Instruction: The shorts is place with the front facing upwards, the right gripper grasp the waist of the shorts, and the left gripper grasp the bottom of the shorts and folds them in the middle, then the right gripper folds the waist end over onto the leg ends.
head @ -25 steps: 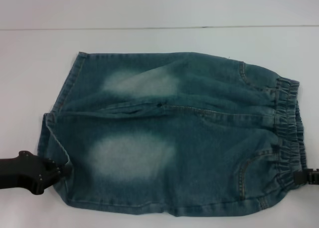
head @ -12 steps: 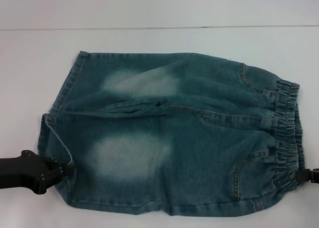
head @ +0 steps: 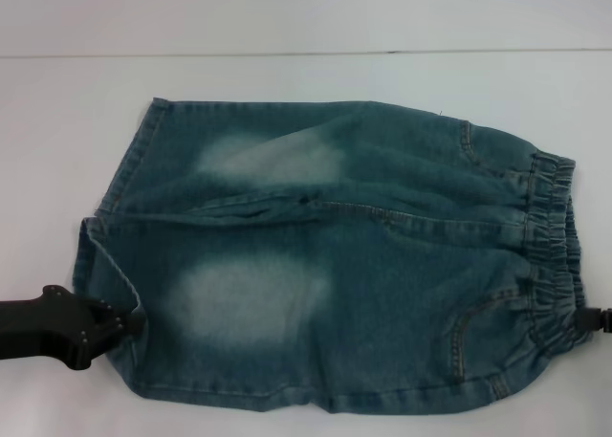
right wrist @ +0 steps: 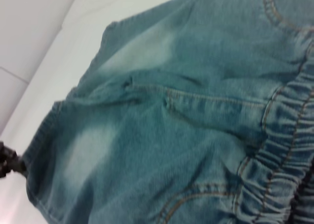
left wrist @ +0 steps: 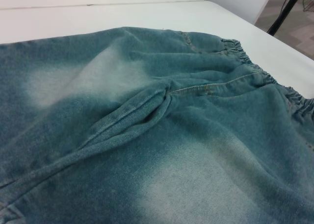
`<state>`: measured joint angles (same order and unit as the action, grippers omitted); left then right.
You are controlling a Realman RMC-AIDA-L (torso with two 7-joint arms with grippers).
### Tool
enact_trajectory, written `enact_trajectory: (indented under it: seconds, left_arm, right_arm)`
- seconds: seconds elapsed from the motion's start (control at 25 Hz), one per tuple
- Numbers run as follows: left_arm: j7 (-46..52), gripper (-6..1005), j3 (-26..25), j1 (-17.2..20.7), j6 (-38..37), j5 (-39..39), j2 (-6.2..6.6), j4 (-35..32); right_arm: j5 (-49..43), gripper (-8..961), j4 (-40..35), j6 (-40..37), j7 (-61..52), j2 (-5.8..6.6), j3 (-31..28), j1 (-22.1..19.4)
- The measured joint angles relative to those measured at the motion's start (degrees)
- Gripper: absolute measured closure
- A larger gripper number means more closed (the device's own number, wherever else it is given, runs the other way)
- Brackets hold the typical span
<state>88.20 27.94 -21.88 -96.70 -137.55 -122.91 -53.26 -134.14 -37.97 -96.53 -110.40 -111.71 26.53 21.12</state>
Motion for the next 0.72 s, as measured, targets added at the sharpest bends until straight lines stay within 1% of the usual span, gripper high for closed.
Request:
enact_trajectory:
  seconds: [0.16,0.32,0.44,0.48,0.6,0.72]
  left_arm:
    - [-0.47,950,-0.2,0.0,0.15,0.56,-0.2,0.0]
    - [-0.65,949,-0.5,0.34,0.52,2.76,-0.23,0.0]
    - [-1.13,949,-0.75,1.08,1.98,7.15,-0.32,0.02]
    - [-1.13,949,-0.75,1.08,1.98,7.15,-0.32,0.02]
    - [-1.39,949,-1.08,1.32,4.48,10.98,-0.65,0.6]
    - [-1.37,950,-1.53,0.98,6.15,13.04,-0.74,1.8]
  right_arm:
    - [0.09,930,0.19,-0.49,0.0,0.22,-1.86,0.14]
    - [0.11,933,0.52,-0.51,0.09,0.25,-3.24,0.15]
    - [0.66,936,1.03,-0.51,0.25,0.26,-4.53,0.34]
    - [1.05,936,1.36,-0.49,0.25,0.24,-4.71,0.42]
    - [2.82,937,2.68,-0.09,0.11,0.2,-5.14,0.65]
    - [4.93,937,3.77,0.33,0.05,0.26,-5.55,0.77]
